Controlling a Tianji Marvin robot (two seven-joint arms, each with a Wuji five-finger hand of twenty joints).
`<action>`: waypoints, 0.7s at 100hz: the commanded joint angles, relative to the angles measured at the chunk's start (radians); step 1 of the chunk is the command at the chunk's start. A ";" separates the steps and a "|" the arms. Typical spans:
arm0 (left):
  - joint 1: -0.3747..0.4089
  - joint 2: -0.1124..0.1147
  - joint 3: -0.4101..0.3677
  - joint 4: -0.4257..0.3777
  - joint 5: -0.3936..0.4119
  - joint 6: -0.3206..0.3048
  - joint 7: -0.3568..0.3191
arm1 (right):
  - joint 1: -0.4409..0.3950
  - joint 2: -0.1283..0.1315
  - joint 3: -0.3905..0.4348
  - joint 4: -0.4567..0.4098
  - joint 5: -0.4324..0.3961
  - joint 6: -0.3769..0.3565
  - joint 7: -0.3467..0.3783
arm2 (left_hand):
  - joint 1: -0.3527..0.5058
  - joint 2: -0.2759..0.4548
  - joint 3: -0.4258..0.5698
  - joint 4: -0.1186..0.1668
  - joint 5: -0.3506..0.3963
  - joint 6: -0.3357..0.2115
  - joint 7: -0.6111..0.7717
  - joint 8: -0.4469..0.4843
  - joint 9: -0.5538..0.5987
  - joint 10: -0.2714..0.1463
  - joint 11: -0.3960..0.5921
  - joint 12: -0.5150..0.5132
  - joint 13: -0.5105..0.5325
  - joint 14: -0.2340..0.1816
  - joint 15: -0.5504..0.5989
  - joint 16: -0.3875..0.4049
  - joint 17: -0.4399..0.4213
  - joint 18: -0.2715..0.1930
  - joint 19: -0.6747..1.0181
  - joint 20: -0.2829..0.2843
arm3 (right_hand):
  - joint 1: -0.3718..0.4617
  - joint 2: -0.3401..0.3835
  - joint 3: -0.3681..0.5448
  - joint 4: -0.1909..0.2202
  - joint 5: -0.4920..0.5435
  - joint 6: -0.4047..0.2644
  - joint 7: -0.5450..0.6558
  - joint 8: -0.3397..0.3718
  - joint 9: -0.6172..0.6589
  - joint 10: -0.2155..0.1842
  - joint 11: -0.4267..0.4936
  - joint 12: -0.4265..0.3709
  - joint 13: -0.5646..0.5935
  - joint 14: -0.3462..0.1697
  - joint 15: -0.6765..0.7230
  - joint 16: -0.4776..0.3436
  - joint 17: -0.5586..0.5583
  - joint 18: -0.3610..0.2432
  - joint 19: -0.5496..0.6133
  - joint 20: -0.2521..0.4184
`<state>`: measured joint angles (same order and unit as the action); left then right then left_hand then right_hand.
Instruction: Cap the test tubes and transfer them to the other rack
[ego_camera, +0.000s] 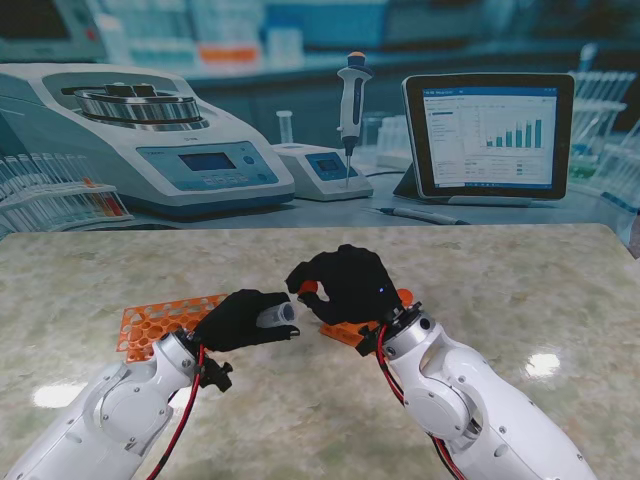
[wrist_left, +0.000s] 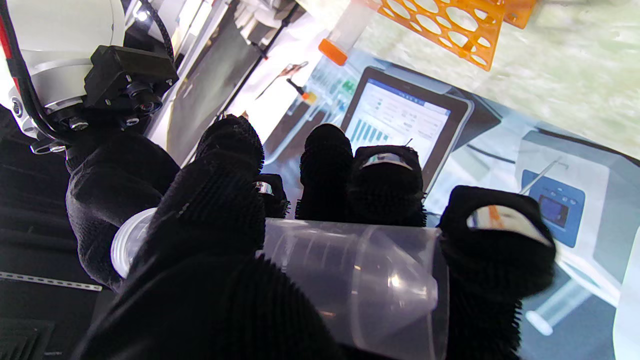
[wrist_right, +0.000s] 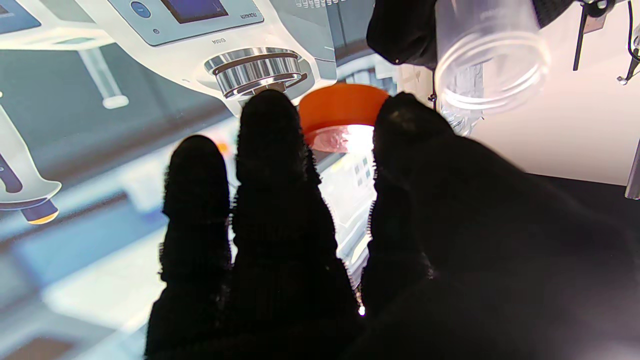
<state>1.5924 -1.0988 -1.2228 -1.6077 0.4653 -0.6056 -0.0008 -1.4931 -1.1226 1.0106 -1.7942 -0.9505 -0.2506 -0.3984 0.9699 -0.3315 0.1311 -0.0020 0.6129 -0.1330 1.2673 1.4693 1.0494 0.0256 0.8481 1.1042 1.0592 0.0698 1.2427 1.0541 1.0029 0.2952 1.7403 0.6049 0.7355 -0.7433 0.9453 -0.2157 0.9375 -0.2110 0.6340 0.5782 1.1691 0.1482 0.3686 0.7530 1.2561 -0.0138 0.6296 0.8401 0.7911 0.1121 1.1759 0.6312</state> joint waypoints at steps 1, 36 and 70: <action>0.004 0.001 0.000 -0.007 0.000 -0.001 -0.002 | -0.003 -0.005 -0.004 0.003 -0.002 0.005 0.001 | 0.006 0.050 0.005 -0.013 0.008 -0.056 0.070 0.046 0.000 -0.037 -0.009 -0.001 0.010 -0.020 -0.010 -0.008 0.017 -0.031 0.078 -0.022 | 0.174 0.031 0.193 0.060 0.043 0.006 0.014 0.019 0.111 -0.187 0.106 0.022 0.025 -0.043 0.032 -0.013 0.006 -0.012 0.021 0.005; 0.006 0.001 -0.001 -0.010 0.000 0.000 -0.003 | -0.010 -0.005 -0.004 -0.003 -0.008 0.006 -0.006 | 0.005 0.051 0.003 -0.013 0.008 -0.056 0.069 0.046 0.000 -0.037 -0.009 -0.002 0.010 -0.020 -0.011 -0.008 0.017 -0.031 0.078 -0.022 | 0.174 0.030 0.194 0.060 0.045 0.004 0.015 0.020 0.112 -0.187 0.106 0.022 0.025 -0.043 0.033 -0.012 0.006 -0.013 0.021 0.005; 0.007 0.001 0.000 -0.011 -0.001 0.002 -0.004 | -0.040 -0.004 0.004 -0.026 -0.030 -0.011 -0.041 | 0.006 0.052 0.002 -0.012 0.009 -0.055 0.070 0.046 0.000 -0.037 -0.010 -0.002 0.010 -0.020 -0.011 -0.008 0.017 -0.031 0.078 -0.022 | 0.174 0.031 0.195 0.060 0.045 0.004 0.015 0.021 0.112 -0.186 0.107 0.022 0.026 -0.043 0.033 -0.012 0.007 -0.013 0.022 0.005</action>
<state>1.5960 -1.0987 -1.2234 -1.6126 0.4651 -0.6051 -0.0013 -1.5193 -1.1227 1.0178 -1.8081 -0.9768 -0.2573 -0.4325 0.9698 -0.3314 0.1311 -0.0020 0.6129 -0.1349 1.2673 1.4693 1.0494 0.0254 0.8480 1.1042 1.0592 0.0698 1.2425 1.0541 1.0018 0.2952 1.7403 0.6049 0.7355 -0.7433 0.9455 -0.2157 0.9377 -0.2113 0.6340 0.5782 1.1691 0.1483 0.3686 0.7530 1.2561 -0.0138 0.6459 0.8401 0.7913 0.1121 1.1759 0.6312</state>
